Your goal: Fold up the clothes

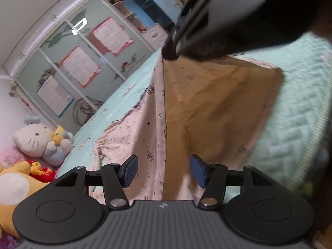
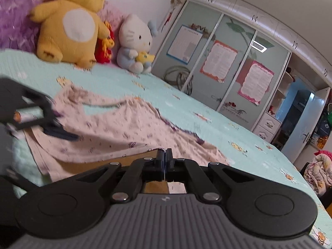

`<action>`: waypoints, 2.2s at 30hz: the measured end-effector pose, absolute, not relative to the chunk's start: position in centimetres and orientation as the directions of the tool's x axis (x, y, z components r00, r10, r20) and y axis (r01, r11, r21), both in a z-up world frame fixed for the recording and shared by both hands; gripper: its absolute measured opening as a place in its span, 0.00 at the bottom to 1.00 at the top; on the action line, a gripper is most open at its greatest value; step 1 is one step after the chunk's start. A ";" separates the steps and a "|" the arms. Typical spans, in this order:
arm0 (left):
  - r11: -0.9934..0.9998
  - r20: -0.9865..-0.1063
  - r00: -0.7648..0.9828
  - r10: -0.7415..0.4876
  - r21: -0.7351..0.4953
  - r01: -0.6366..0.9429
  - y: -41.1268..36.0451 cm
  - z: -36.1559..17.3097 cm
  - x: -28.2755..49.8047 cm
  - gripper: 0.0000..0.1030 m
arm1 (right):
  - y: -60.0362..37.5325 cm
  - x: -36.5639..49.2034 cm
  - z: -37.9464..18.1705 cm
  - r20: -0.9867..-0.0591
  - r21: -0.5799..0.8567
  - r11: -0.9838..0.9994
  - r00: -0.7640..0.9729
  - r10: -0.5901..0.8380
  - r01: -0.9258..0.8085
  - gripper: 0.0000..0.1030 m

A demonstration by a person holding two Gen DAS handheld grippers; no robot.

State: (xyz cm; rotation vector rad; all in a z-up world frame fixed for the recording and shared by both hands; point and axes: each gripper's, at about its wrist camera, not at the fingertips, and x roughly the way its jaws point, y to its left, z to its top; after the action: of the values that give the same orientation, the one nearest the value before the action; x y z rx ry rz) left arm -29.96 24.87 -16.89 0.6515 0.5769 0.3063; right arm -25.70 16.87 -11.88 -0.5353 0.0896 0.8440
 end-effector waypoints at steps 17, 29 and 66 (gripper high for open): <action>0.684 -0.415 0.559 0.718 0.569 -0.456 36.3 -17.9 -33.1 0.13 | 15.0 -26.7 -9.9 -0.271 -0.307 0.572 0.646 0.714 -0.761 0.00; 0.692 -0.341 0.611 0.714 0.478 -0.542 36.6 -12.9 -35.8 0.03 | 14.0 -29.2 -17.5 -0.473 -0.406 0.461 0.613 0.632 -0.789 0.47; 0.652 -0.395 0.520 0.757 0.493 -0.575 39.0 -12.8 -36.8 0.09 | 12.1 -23.7 -20.7 -0.512 -0.392 0.593 0.702 0.495 -0.704 0.22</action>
State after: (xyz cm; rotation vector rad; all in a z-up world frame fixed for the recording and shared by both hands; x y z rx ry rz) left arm -36.77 39.02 -12.84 0.3197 0.6273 0.8150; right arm -23.72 12.09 -20.72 -0.6126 0.3706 0.7157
